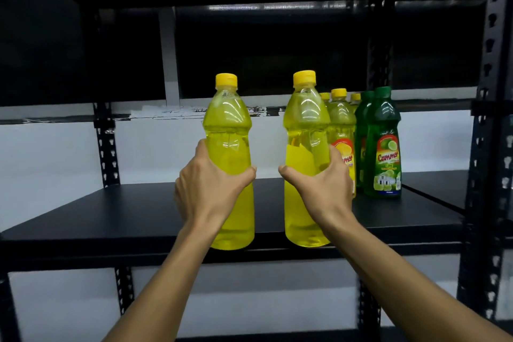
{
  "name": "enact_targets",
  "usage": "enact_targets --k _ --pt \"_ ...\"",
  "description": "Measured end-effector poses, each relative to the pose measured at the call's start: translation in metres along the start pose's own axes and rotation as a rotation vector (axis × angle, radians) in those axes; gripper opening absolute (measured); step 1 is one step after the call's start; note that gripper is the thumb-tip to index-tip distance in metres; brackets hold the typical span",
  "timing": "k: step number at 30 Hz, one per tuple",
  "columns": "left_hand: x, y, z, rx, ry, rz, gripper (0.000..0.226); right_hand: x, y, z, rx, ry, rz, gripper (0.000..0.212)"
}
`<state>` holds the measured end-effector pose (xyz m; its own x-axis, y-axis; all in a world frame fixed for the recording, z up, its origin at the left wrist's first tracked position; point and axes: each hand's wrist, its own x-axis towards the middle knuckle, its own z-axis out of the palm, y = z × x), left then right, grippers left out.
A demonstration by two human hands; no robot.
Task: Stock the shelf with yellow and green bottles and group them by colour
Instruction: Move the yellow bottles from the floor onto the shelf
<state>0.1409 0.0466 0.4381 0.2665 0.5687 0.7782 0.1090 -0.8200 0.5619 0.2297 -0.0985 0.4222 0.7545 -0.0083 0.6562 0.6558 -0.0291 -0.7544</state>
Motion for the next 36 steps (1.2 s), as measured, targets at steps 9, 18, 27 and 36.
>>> enact_targets --k 9,18,27,36 --pt "0.031 -0.03 0.057 0.057 0.023 -0.027 0.089 0.036 0.04 0.048 -0.103 0.028 0.02 0.091" --pt "0.065 -0.052 0.136 0.145 0.02 -0.076 0.093 0.084 0.082 0.106 -0.301 0.019 0.009 0.091" --pt "0.09 -0.075 0.177 0.126 0.02 -0.118 0.102 0.116 0.111 0.142 -0.424 0.083 -0.01 0.091" --pt "0.088 -0.091 0.189 0.151 -0.038 -0.126 0.12 0.124 0.119 0.147 -0.462 0.094 0.025 0.093"
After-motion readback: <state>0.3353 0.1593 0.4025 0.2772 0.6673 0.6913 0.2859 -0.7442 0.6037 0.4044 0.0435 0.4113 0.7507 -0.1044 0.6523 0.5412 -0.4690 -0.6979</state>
